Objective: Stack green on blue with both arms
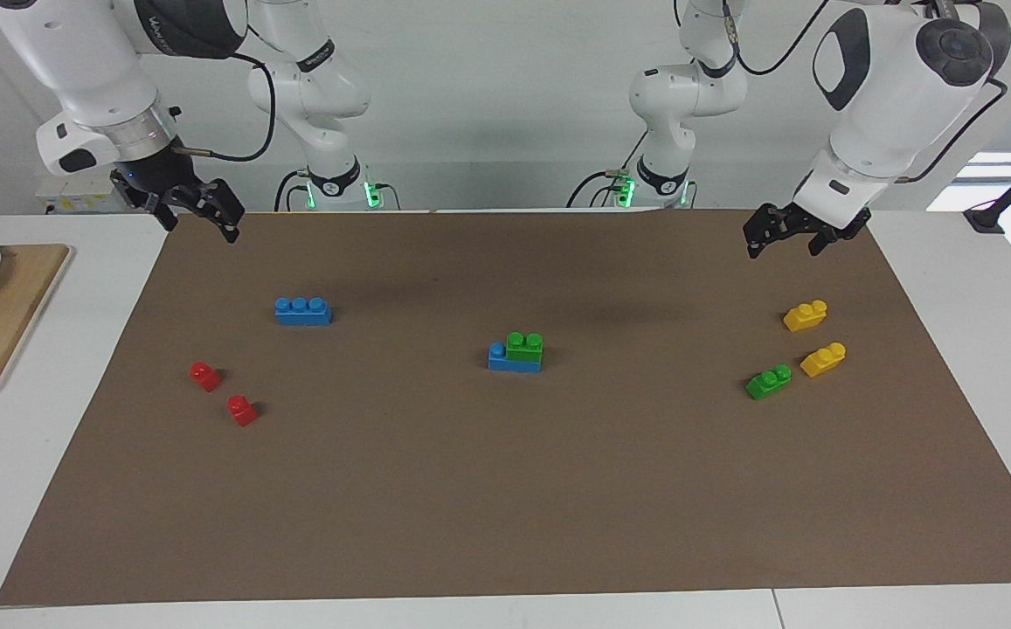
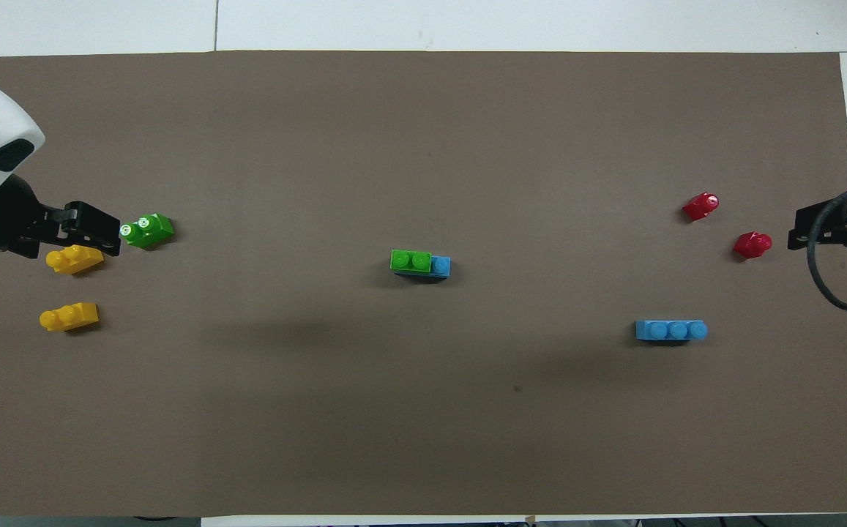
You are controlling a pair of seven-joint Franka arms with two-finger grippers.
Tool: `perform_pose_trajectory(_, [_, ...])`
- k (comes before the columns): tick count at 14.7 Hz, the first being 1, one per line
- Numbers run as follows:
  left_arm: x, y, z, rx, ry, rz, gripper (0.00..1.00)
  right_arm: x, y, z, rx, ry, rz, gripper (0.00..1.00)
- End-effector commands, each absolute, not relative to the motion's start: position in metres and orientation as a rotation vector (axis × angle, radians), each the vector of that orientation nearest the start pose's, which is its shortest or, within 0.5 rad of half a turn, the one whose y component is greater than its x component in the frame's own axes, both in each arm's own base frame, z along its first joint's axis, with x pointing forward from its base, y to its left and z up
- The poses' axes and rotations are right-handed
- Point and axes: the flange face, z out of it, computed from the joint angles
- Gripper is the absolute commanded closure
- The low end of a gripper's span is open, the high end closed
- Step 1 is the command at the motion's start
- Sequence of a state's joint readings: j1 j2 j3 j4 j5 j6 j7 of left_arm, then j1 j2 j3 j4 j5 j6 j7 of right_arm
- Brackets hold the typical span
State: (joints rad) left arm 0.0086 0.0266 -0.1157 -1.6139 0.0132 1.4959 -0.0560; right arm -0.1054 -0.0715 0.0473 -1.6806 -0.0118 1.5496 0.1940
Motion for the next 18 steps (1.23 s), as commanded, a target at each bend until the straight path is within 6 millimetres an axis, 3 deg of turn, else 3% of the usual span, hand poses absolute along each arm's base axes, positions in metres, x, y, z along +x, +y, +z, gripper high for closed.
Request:
perform_pose_trajectory(1, [0.5278,-0.0571,0.5866,-3.108,0.076,0.244,0.00,0.5215,-0.0331,0.6130,-3.156,0.370,0.092,0.00])
perform_pose_trajectory(18, [0.5319,-0.0635,0.5883,-3.116,0.064,0.183,0.00,0.5204,-0.0334,0.6137,-3.152,0.387,0.092,0.00])
